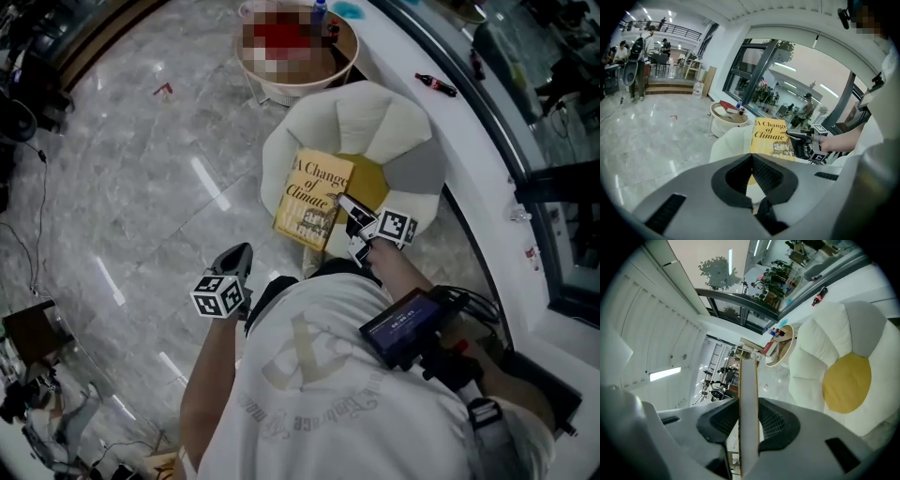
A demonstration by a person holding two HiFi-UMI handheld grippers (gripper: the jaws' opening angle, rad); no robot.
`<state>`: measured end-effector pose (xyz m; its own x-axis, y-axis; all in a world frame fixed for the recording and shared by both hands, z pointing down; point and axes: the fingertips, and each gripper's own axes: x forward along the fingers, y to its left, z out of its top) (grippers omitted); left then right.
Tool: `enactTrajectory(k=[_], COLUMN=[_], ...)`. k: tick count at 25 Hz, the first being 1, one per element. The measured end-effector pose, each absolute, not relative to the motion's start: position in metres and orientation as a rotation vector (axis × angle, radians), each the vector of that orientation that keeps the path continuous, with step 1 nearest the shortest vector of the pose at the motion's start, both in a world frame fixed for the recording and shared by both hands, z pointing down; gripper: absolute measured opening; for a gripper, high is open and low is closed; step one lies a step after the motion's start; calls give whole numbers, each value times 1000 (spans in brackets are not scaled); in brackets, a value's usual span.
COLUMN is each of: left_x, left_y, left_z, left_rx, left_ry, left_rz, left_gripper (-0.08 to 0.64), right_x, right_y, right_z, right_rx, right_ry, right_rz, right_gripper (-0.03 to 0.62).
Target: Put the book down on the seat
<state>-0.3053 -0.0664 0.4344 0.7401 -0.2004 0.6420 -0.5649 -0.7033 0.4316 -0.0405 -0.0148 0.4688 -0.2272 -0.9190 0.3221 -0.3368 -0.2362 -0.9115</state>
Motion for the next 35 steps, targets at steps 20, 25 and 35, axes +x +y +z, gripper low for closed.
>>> enactTrajectory(k=[20, 25, 35], left_x=[-259, -241, -229], left_y=[-104, -118, -154], left_z=[432, 451, 476], left_rx=[2383, 2372, 2317], left_ry=[-390, -299, -253], left_rz=[891, 935, 942], left_gripper=[9, 9, 9], right_x=[-22, -3, -1], right_y=[-10, -22, -60], right_z=[513, 541, 574], right_rx=[-1621, -1724, -1792], right_ry=[1511, 1495, 1529], right_rz=[-1511, -1533, -1605], right_gripper=[137, 137, 137])
